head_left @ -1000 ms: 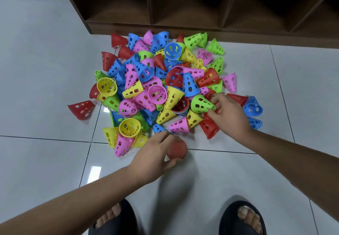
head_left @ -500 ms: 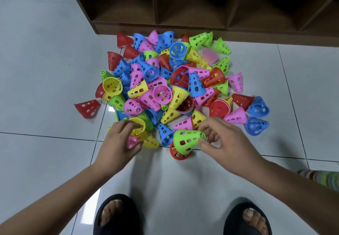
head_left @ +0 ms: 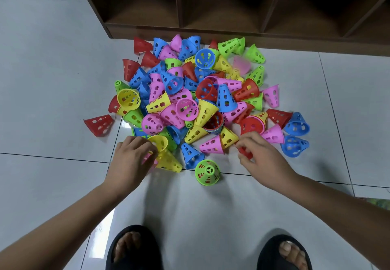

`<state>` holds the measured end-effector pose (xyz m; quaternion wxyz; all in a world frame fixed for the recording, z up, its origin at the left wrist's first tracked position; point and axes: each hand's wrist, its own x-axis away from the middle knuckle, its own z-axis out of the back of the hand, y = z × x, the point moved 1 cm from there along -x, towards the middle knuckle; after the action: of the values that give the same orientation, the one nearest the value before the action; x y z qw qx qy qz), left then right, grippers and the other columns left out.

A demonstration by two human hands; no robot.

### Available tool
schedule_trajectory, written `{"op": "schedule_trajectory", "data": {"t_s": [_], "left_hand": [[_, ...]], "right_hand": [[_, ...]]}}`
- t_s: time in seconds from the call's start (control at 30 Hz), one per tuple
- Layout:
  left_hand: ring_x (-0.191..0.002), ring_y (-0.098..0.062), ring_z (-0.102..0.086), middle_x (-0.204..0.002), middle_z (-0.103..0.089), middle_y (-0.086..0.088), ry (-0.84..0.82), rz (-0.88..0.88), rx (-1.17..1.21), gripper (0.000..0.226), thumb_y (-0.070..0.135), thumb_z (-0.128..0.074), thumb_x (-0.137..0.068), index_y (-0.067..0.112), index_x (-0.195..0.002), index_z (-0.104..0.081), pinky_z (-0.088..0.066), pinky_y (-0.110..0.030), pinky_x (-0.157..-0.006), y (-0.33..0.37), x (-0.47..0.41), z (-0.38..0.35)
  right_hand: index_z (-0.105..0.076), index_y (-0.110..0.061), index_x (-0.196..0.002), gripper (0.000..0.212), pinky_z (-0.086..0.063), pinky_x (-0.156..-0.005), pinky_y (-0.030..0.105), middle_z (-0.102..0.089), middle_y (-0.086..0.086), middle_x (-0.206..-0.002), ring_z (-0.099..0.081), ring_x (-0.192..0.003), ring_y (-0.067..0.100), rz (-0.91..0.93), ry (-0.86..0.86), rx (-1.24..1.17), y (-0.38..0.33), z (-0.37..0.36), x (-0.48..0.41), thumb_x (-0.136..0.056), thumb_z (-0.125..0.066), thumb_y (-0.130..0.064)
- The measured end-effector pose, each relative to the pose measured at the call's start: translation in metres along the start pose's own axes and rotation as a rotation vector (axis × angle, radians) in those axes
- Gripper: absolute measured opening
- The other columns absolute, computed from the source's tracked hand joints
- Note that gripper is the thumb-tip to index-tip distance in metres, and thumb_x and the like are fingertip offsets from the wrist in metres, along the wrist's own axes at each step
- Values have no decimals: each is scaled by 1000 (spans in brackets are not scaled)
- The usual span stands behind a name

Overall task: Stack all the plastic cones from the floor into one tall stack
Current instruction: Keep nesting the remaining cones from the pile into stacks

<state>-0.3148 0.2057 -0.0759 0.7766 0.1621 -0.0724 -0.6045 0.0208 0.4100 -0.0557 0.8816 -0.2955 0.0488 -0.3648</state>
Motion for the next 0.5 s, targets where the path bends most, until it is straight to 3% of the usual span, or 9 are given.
{"op": "schedule_trajectory", "data": {"t_s": [0.13, 0.3, 0.37, 0.43, 0.5], "left_hand": [[-88, -24, -56, -98, -67, 2, 101, 9, 87, 10, 21, -81, -93, 20, -103, -78, -49, -40, -71, 14, -4, 23], [-80, -14, -63, -97, -65, 5, 173, 62, 269, 9, 22, -80, -94, 18, -102, -79, -50, -27, -71, 42, -2, 50], [-78, -11, -62, -96, -67, 6, 191, 82, 327, 9, 23, -80, -95, 18, -101, -79, -50, -25, -71, 51, -3, 57], [-77, -12, -65, -93, -71, 7, 209, 113, 383, 10, 24, -79, -95, 17, -101, -80, -52, -28, -70, 59, -5, 61], [-79, -14, -72, -92, -76, 10, 201, 175, 477, 12, 26, -78, -96, 18, -104, -80, -57, -32, -73, 66, -6, 64]], "right_hand": [[-68, -26, -125, 29, -56, -93, 35, -46, -16, -147, -55, -101, 0, 6, -63, -3, 8, -7, -15, -97, -65, -18], [-69, -19, -133, 35, -51, -106, 34, -50, -8, -151, -59, -116, 9, -40, -127, -47, 10, -13, -33, -99, -63, -13], [-71, -17, -131, 33, -51, -99, 28, -57, -6, -140, -60, -106, 4, -58, -134, -58, 10, -12, -35, -100, -63, -12], [-73, -16, -128, 29, -48, -82, 20, -61, -8, -124, -59, -83, -4, -78, -117, -82, 9, -9, -35, -100, -65, -11], [-74, -19, -123, 27, -52, -77, 22, -61, -10, -112, -64, -76, -1, -105, -86, -143, 6, -5, -31, -99, -68, -10]]}}
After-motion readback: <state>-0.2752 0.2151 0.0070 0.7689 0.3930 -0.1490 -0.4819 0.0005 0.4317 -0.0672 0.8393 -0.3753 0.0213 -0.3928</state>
